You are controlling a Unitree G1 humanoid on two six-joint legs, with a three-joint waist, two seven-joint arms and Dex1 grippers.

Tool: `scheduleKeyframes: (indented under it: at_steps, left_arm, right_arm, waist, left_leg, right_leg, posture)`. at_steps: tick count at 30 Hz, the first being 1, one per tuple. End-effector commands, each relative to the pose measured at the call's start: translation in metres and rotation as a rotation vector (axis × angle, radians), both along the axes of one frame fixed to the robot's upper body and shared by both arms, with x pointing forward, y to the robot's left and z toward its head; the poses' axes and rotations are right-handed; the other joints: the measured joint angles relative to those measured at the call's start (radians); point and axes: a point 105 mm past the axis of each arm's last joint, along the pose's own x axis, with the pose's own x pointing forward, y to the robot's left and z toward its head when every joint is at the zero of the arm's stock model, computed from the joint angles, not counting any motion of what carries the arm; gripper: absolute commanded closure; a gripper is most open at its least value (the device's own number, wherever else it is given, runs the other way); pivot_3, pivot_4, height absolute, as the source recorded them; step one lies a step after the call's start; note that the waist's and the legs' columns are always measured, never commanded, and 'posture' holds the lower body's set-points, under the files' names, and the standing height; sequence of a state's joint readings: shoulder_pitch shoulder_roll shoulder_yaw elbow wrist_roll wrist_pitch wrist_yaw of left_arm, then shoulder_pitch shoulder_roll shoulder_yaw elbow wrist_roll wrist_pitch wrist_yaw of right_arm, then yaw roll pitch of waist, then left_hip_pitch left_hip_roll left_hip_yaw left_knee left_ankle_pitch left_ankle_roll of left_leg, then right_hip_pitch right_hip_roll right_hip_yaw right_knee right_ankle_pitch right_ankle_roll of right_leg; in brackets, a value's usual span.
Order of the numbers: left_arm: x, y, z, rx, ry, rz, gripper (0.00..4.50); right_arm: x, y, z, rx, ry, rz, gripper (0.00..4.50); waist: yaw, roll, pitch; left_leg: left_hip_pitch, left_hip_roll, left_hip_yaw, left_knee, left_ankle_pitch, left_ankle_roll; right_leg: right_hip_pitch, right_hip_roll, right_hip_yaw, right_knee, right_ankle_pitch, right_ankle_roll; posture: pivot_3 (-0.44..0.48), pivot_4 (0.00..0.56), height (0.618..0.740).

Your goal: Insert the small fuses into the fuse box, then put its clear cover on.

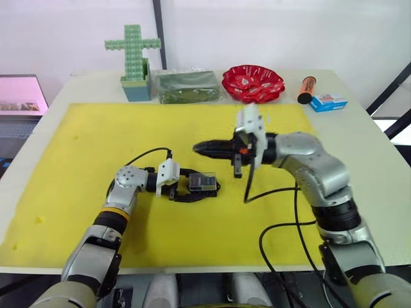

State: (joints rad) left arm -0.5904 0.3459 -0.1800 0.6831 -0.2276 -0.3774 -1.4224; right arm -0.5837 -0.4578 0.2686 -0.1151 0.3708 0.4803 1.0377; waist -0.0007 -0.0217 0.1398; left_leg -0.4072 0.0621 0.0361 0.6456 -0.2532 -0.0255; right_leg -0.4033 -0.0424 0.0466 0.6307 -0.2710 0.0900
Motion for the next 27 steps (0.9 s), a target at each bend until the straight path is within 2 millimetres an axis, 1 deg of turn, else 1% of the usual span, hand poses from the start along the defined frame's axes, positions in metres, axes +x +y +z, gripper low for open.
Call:
scheduleKeyframes:
  at_steps: [1, 2, 3, 5, 7, 9, 11, 13, 15, 17, 18, 20, 21, 24, 27]
  left_arm:
    - [-0.002, -0.003, -0.001, -0.004, 0.01, -0.009, 1.68]
    - [-0.002, -0.003, -0.002, -0.002, 0.01, -0.009, 1.68]
    - [-0.002, -0.004, -0.002, -0.001, 0.01, -0.009, 1.68]
    - [-0.002, -0.003, -0.002, 0.0, 0.012, -0.007, 1.68]
    - [-0.003, -0.002, -0.002, 0.002, 0.013, -0.006, 1.68]
    - [-0.003, -0.001, -0.003, 0.005, 0.013, -0.003, 1.68]
    - [-0.003, -0.001, -0.003, 0.005, 0.012, 0.001, 1.68]
    - [-0.002, -0.001, -0.002, 0.003, 0.01, 0.003, 1.68]
    - [-0.002, -0.001, -0.002, 0.005, 0.011, 0.009, 1.68]
    - [-0.002, 0.0, -0.003, 0.01, 0.017, 0.013, 1.68]
    - [-0.002, 0.001, -0.003, 0.011, 0.017, 0.014, 1.68]
    - [-0.001, 0.001, -0.003, 0.011, 0.016, 0.018, 1.68]
    - [0.0, 0.002, -0.002, 0.01, 0.014, 0.022, 1.68]
    - [0.003, 0.003, -0.001, 0.006, 0.01, 0.032, 1.68]
    - [0.003, 0.003, 0.0, 0.003, 0.011, 0.035, 1.68]
  right_arm:
    - [-0.007, -0.013, -0.075, -0.212, 0.086, 0.039, 4.47]
    - [-0.004, -0.016, -0.082, -0.226, 0.093, 0.029, 4.47]
    - [-0.002, -0.017, -0.085, -0.226, 0.092, 0.02, 4.47]
    - [0.004, -0.018, -0.081, -0.203, 0.089, 0.006, 4.47]
    - [0.006, -0.015, -0.064, -0.129, 0.11, 0.002, 4.47]
    - [0.006, -0.012, -0.05, -0.092, 0.089, 0.014, 4.47]
    - [0.0, -0.007, -0.025, -0.014, 0.055, 0.036, 4.47]
    - [-0.005, -0.004, -0.005, 0.039, 0.039, 0.053, 4.47]
    - [-0.011, -0.003, 0.016, 0.064, -0.004, 0.067, 4.47]
    - [-0.016, -0.01, 0.04, 0.058, -0.092, 0.052, 4.47]
    - [-0.017, -0.016, 0.047, 0.04, -0.13, 0.042, 4.47]
    - [-0.015, -0.029, 0.052, -0.004, -0.196, 0.005, 4.09]
    - [-0.014, -0.037, 0.052, -0.033, -0.205, -0.004, 3.9]
    - [-0.009, -0.058, 0.05, -0.064, -0.187, -0.056, 2.86]
    - [-0.008, -0.063, 0.049, -0.057, -0.16, -0.08, 1.78]
  waist:
    - [0.002, 0.002, 0.001]
    - [-0.001, 0.006, -0.002]
    - [-0.005, 0.006, -0.003]
    - [-0.008, 0.006, -0.003]
    - [-0.01, 0.006, -0.003]
    - [-0.009, 0.006, -0.003]
    - [-0.009, 0.006, -0.003]
    - [-0.008, 0.006, -0.003]
    - [-0.008, 0.006, -0.003]
    - [-0.007, 0.006, -0.002]
    - [-0.005, 0.006, -0.002]
    - [-0.005, 0.006, -0.003]
    - [-0.006, 0.005, -0.003]
    - [-0.007, 0.005, -0.003]
    - [-0.01, 0.005, -0.002]
  left_leg:
    - [0.0, -0.001, 0.0, 0.0, 0.0, 0.0]
    - [0.0, -0.001, 0.001, 0.0, 0.0, 0.0]
    - [0.001, -0.001, 0.003, 0.0, 0.0, 0.0]
    - [0.007, -0.001, 0.001, 0.0, 0.0, 0.001]
    - [0.011, -0.001, 0.0, -0.001, 0.0, 0.001]
    - [0.012, -0.001, 0.0, -0.001, -0.001, 0.001]
    - [0.011, -0.001, 0.0, -0.001, -0.001, 0.001]
    - [0.01, -0.001, 0.0, -0.001, -0.001, 0.001]
    - [0.007, -0.001, 0.0, -0.001, -0.001, 0.001]
    - [0.005, -0.001, -0.001, 0.0, -0.001, 0.001]
    - [0.003, -0.001, -0.001, 0.0, -0.001, 0.001]
    - [0.002, -0.001, -0.001, 0.001, -0.001, 0.001]
    - [0.002, -0.001, -0.001, 0.001, -0.001, 0.001]
    - [0.002, -0.001, -0.001, 0.0, -0.001, 0.001]
    - [0.002, -0.001, -0.001, 0.0, -0.001, 0.001]
  right_leg:
    - [0.0, 0.0, 0.0, 0.0, 0.0, 0.0]
    - [0.0, -0.001, 0.001, 0.0, 0.0, 0.0]
    - [0.0, -0.001, 0.003, 0.0, 0.0, 0.0]
    - [0.007, 0.0, 0.002, 0.0, 0.0, 0.0]
    - [0.01, 0.0, 0.001, -0.001, -0.002, -0.003]
    - [0.011, 0.0, 0.001, 0.0, -0.002, -0.003]
    - [0.01, -0.001, 0.001, 0.0, -0.002, -0.003]
    - [0.009, -0.001, 0.001, 0.0, -0.002, -0.003]
    - [0.006, -0.001, 0.001, 0.0, -0.002, -0.002]
    - [0.005, -0.001, 0.001, 0.0, -0.001, -0.002]
    - [0.004, -0.001, 0.0, 0.0, -0.001, -0.001]
    - [0.003, -0.001, 0.0, 0.0, -0.001, -0.002]
    - [0.003, -0.001, 0.0, -0.001, -0.001, -0.002]
    - [0.003, -0.001, 0.0, -0.001, -0.002, -0.003]
    - [0.003, -0.001, 0.0, -0.001, -0.002, -0.003]
  posture:
    - [0.0, 0.15, 0.74]
    - [0.0, 0.15, 0.74]
    - [0.0, 0.15, 0.74]
    - [0.0, 0.15, 0.74]
    - [0.0, 0.15, 0.74]
    - [0.0, 0.15, 0.74]
    - [0.0, 0.15, 0.74]
    - [0.0, 0.15, 0.74]
    - [0.0, 0.15, 0.74]
    - [0.0, 0.15, 0.74]
    - [0.0, 0.15, 0.74]
    - [0.0, 0.15, 0.74]
    - [0.0, 0.15, 0.74]
    - [0.0, 0.15, 0.74]
    - [0.0, 0.15, 0.74]
